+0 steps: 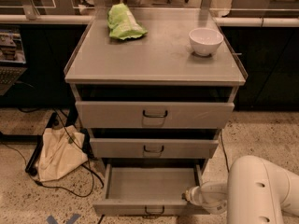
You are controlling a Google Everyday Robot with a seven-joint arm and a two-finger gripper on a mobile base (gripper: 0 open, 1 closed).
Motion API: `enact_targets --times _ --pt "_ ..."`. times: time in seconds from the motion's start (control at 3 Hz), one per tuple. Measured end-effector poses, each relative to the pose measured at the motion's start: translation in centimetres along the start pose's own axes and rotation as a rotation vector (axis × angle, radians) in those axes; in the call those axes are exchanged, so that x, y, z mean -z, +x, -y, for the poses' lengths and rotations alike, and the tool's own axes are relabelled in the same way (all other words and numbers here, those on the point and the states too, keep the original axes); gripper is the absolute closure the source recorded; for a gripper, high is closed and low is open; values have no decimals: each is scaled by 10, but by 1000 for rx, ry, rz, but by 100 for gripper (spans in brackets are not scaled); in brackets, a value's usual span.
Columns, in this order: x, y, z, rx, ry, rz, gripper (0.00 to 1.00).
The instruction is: Open bottom drawer
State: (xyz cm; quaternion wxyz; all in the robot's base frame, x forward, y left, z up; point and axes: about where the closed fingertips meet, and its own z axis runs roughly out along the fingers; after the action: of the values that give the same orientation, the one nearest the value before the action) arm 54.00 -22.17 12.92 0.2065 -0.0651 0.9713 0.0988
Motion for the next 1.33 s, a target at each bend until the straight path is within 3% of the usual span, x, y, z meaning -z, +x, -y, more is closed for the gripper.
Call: enact_targets --times 0.33,0.67,1.0,1.33 --pt "2 -1 0 0 0 0 100" --pt "11 23 -4 -46 -15 17 100" --pt "10 21 -4 -46 -15 17 100" --pt "35 34 -12 -88 -26 68 74"
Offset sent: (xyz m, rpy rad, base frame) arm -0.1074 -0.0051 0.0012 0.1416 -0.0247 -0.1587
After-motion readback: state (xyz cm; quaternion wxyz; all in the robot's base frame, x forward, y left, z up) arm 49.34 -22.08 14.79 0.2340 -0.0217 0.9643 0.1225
